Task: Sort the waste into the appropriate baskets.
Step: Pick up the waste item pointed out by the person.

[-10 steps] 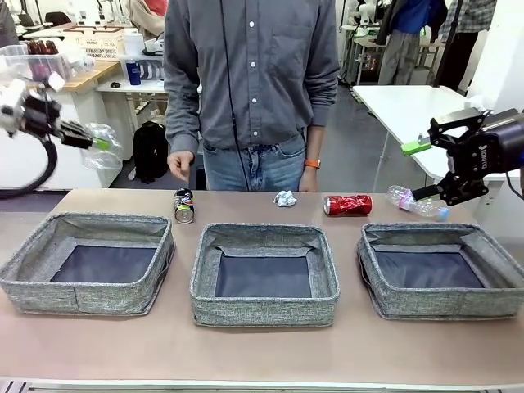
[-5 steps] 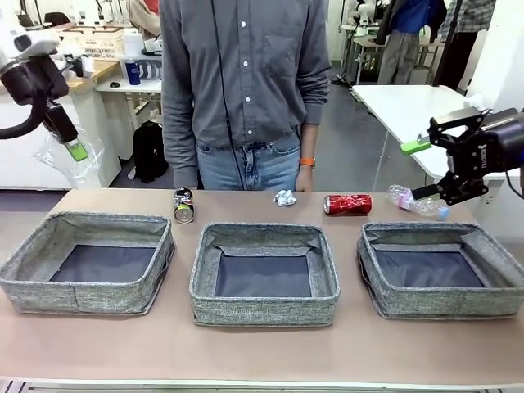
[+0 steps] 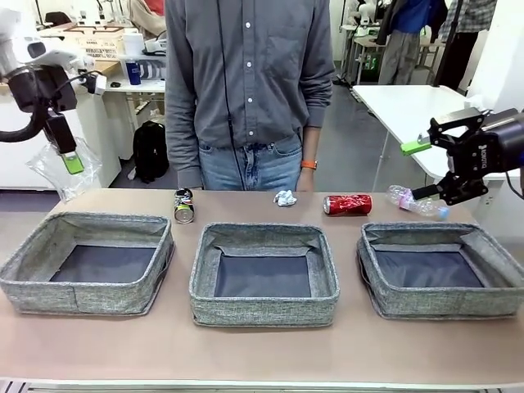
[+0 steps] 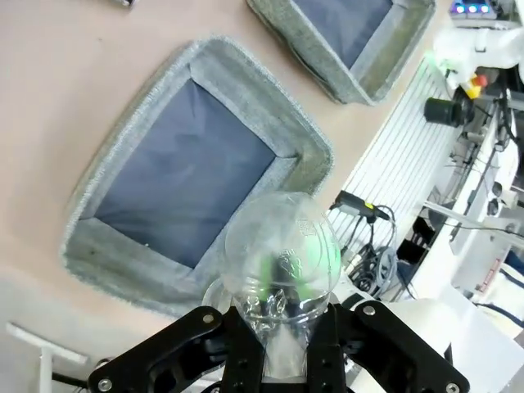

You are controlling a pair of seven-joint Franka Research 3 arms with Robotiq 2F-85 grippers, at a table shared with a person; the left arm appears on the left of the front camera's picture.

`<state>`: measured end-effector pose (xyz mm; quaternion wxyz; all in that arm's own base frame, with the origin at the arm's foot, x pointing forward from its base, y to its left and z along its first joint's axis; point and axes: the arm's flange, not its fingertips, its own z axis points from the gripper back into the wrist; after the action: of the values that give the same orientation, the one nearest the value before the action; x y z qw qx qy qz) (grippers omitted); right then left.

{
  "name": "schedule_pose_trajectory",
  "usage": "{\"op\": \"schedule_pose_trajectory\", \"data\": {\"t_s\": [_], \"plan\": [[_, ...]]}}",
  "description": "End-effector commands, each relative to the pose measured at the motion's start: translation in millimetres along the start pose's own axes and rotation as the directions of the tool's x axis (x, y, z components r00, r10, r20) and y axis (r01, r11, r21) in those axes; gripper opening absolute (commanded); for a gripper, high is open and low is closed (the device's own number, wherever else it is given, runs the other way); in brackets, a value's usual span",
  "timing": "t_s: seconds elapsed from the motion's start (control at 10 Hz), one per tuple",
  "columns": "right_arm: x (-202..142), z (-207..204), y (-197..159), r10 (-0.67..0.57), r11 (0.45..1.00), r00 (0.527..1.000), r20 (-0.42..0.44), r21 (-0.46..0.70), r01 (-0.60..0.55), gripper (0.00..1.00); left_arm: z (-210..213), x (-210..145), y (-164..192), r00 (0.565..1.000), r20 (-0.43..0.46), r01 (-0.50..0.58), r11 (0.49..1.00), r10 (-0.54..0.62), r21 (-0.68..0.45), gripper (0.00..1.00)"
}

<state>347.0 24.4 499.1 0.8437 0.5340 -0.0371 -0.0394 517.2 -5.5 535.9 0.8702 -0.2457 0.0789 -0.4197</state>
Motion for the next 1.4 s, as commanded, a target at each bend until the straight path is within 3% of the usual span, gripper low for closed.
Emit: {"op": "schedule_pose_trajectory", "data": {"t_s": [0.0, 0.1, 0.2, 0.3, 0.4, 0.6, 0.7, 0.8, 0.9, 1.0, 1.1, 1.2, 1.3], "plan": [[1.6, 0.3, 2.5, -0.002, 1.0, 1.0, -0.003, -0.004, 0.002, 1.0, 3.1, 0.2, -0.2, 0.999, 0.022, -0.025, 0.999, 0.025, 0.022, 0.03], [1.6, 0.3, 2.5, -0.002, 1.0, 1.0, -0.003, -0.004, 0.002, 1.0, 0.0, 0.0, 0.0, 1.0, 0.0, 0.0, 1.0, 0.0, 0.0, 0.03], [1.6, 0.3, 2.5, -0.002, 1.0, 1.0, -0.003, -0.004, 0.002, 1.0, -7.5, 13.3, -19.1, 0.955, -0.083, -0.286, 0.958, 0.286, 0.007, 0.03], [1.6, 0.3, 2.5, -0.002, 1.0, 1.0, -0.003, -0.004, 0.002, 1.0, -3.6, 19.1, -57.2, 0.976, -0.037, -0.214, 0.977, 0.214, -0.005, 0.03], [1.6, 0.3, 2.5, -0.002, 1.0, 1.0, -0.003, -0.004, 0.002, 1.0, 0.9, 25.9, -96.7, 0.96, -0.012, -0.279, 0.957, 0.281, 0.073, 0.03], [1.6, 0.3, 2.5, -0.002, 1.0, 1.0, -0.003, -0.004, 0.002, 1.0, -0.8, 37.9, -143.0, 0.874, -0.049, -0.476, 0.873, 0.483, 0.102, 0.03], [1.6, 0.3, 2.5, -0.002, 1.0, 1.0, -0.003, -0.004, 0.002, 1.0, -3.9, 48.2, -167.5, 0.841, -0.092, -0.526, 0.845, 0.533, 0.094, 0.03], [1.6, 0.3, 2.5, -0.002, 1.0, 1.0, -0.003, -0.004, 0.002, 1.0, -7.8, 61.6, -197.0, 0.821, -0.081, -0.554, 0.823, 0.566, 0.126, 0.03], [1.6, 0.3, 2.5, -0.002, 1.0, 1.0, -0.003, -0.004, 0.002, 1.0, -5.3, 84.1, -238.1, 0.753, -0.098, -0.648, 0.759, 0.65, 0.062, 0.03], [1.6, 0.3, 2.5, -0.002, 1.0, 1.0, -0.003, -0.004, 0.002, 1.0, -4.9, 102.7, -274.6, 0.711, -0.108, -0.687, 0.719, 0.695, 0.1, 0.03], [1.6, 0.3, 2.5, -0.002, 1.0, 1.0, -0.003, -0.004, 0.002, 1.0, -8.3, 125.0, -303.1, 0.664, -0.038, -0.734, 0.66, 0.747, 0.159, 0.03], [1.6, 0.3, 2.5, -0.002, 1.0, 1.0, -0.003, -0.004, 0.002, 1.0, -17.9, 152.3, -328.8, 0.658, 0.023, -0.735, 0.636, 0.753, 0.236, 0.03], [1.6, 0.3, 2.5, -0.002, 1.0, 1.0, -0.003, -0.004, 0.002, 1.0, -24.0, 183.3, -345.8, 0.613, 0.124, -0.776, 0.566, 0.78, 0.279, 0.03]]}}
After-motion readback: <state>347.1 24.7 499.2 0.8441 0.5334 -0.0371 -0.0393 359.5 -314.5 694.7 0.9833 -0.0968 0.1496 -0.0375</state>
